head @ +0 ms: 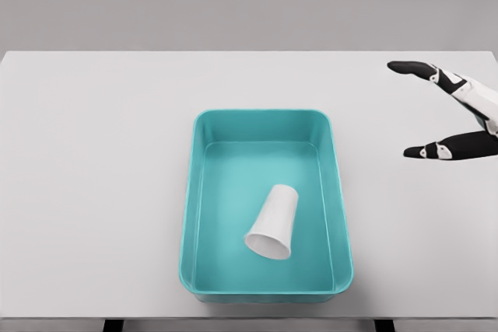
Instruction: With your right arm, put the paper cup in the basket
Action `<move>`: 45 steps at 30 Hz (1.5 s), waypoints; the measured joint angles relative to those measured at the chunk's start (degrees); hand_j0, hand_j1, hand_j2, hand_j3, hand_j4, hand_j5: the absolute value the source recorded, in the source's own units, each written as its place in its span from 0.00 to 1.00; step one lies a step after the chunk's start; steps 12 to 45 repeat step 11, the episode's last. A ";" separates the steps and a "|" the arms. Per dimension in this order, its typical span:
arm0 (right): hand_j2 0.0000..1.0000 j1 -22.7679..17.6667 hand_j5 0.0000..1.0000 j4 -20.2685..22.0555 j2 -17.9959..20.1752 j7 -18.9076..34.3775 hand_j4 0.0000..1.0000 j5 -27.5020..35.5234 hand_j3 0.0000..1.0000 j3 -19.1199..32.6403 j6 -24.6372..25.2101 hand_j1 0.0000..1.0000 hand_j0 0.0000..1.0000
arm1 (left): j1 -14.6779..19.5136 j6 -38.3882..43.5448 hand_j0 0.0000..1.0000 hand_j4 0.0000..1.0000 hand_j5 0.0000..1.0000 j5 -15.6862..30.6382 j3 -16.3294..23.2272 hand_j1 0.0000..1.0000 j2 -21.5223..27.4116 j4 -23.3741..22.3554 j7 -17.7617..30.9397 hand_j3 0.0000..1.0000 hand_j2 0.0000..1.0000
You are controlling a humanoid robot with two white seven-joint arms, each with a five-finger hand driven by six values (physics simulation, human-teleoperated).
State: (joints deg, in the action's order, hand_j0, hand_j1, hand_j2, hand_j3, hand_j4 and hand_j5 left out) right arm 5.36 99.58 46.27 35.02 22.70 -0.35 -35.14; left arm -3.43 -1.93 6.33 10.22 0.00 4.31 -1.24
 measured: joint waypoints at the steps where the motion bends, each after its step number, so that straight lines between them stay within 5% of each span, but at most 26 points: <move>1: 1.00 0.09 1.00 -0.02 -0.06 0.00 1.00 -0.09 1.00 0.07 0.00 1.00 1.00 | 0.00 0.00 1.00 1.00 1.00 0.00 0.01 1.00 0.00 0.00 0.00 1.00 1.00; 45: 1.00 0.26 1.00 0.09 -0.44 0.00 1.00 -0.20 1.00 0.48 -0.01 1.00 1.00 | 0.00 0.00 1.00 1.00 1.00 0.00 0.00 1.00 0.00 0.00 0.00 1.00 1.00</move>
